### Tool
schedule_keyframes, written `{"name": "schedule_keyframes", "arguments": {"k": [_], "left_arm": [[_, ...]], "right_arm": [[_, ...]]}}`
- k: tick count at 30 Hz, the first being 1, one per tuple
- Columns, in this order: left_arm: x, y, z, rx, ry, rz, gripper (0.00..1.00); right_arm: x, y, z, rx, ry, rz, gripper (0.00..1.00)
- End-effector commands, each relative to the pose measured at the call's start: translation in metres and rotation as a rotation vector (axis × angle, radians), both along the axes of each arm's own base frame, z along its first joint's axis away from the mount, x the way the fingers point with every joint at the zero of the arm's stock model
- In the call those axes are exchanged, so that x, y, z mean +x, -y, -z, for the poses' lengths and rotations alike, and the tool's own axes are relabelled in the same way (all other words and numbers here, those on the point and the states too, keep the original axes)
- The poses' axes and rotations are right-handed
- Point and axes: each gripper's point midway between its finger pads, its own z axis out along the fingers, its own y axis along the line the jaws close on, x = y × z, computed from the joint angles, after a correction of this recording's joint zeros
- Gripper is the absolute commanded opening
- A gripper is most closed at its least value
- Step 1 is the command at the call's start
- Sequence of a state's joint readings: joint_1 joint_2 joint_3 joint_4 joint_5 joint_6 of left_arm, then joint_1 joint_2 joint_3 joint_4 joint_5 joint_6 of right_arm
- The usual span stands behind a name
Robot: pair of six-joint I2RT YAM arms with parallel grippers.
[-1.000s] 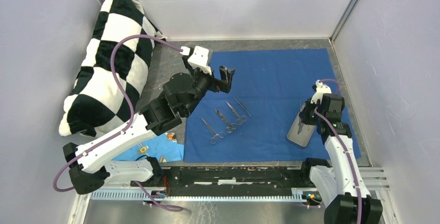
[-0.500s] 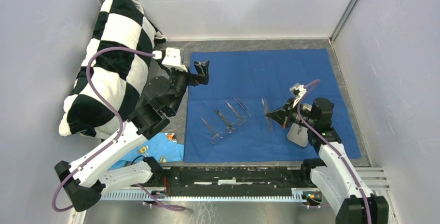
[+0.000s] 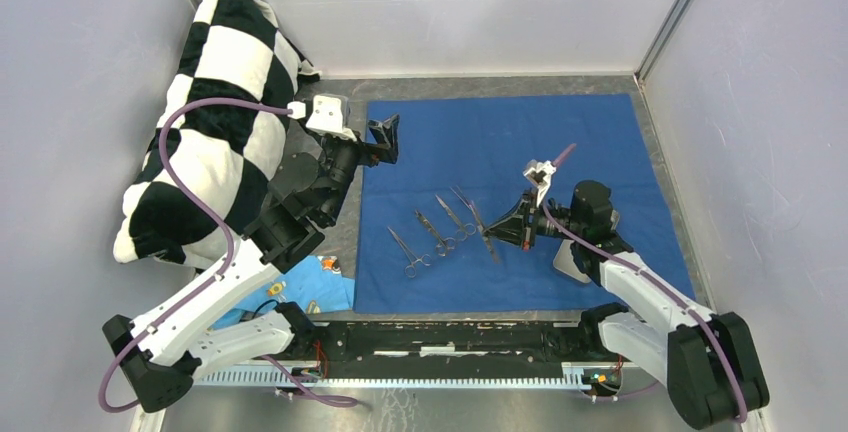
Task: Open and lay out the surgical kit
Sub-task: Place the medical item in the surgical kit.
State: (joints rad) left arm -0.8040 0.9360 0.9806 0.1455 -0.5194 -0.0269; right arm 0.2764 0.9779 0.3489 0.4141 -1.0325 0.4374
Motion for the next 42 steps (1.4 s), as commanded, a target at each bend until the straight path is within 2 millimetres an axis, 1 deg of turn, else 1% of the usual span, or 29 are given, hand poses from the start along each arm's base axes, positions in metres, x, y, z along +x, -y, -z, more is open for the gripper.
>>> {"name": "schedule_keyframes", "arguments": {"k": [1, 3, 4, 5, 6, 8, 11, 14, 15, 17, 20, 24, 25, 28, 34, 38, 42], "left_arm": [[0.004, -0.005, -0.012, 0.008, 0.043, -0.025, 1.00], [0.005, -0.005, -0.011, 0.006, 0.040, -0.024, 1.00], [0.005, -0.005, -0.010, 0.006, 0.039, -0.021, 1.00], [0.005, -0.004, -0.010, 0.007, 0.038, -0.017, 1.00], [0.005, -0.003, -0.008, 0.009, 0.034, -0.016, 1.00], [0.007, 0.000, -0.006, 0.013, 0.027, -0.009, 1.00], [0.008, 0.003, -0.004, 0.022, 0.020, -0.002, 1.00], [0.010, 0.004, 0.000, 0.031, 0.012, -0.005, 1.00], [0.011, 0.004, 0.001, 0.037, 0.010, -0.008, 1.00], [0.012, 0.005, 0.001, 0.041, 0.007, -0.005, 1.00], [0.011, 0.006, 0.000, 0.040, 0.008, -0.001, 1.00], [0.012, 0.005, 0.002, 0.047, 0.006, -0.009, 1.00], [0.013, 0.005, 0.002, 0.049, 0.005, -0.013, 1.00], [0.013, 0.006, 0.003, 0.049, 0.003, -0.012, 1.00], [0.018, 0.011, 0.011, 0.070, -0.013, -0.006, 1.00], [0.018, 0.012, 0.011, 0.071, -0.016, -0.002, 1.00], [0.017, 0.011, 0.010, 0.067, -0.012, -0.002, 1.00]], "right_arm": [[0.009, -0.012, -0.020, 0.006, 0.090, -0.034, 0.00], [0.015, -0.014, -0.019, -0.003, 0.081, -0.017, 0.00], [0.021, -0.015, -0.017, -0.017, 0.071, 0.010, 0.00], [0.033, -0.013, -0.013, -0.055, 0.071, 0.061, 0.00], [0.043, -0.010, -0.003, -0.111, 0.046, 0.112, 0.00], [0.064, -0.006, 0.009, -0.221, 0.034, 0.211, 0.00], [0.088, -0.004, 0.027, -0.344, -0.008, 0.316, 0.00], [0.107, -0.008, 0.036, -0.457, -0.006, 0.380, 0.00], [0.108, -0.009, 0.043, -0.498, -0.024, 0.377, 0.00], [0.117, -0.017, 0.051, -0.574, -0.019, 0.374, 0.00], [0.131, -0.031, 0.053, -0.669, 0.015, 0.358, 0.00], [0.152, -0.040, 0.066, -0.800, 0.031, 0.351, 0.00], [0.154, -0.044, 0.069, -0.819, 0.039, 0.338, 0.00], [0.161, -0.055, 0.076, -0.854, 0.065, 0.315, 0.00], [0.179, -0.074, 0.081, -0.911, 0.107, 0.291, 0.00], [0.189, -0.076, 0.083, -0.938, 0.121, 0.308, 0.00], [0.194, -0.075, 0.089, -0.969, 0.125, 0.300, 0.00]]}}
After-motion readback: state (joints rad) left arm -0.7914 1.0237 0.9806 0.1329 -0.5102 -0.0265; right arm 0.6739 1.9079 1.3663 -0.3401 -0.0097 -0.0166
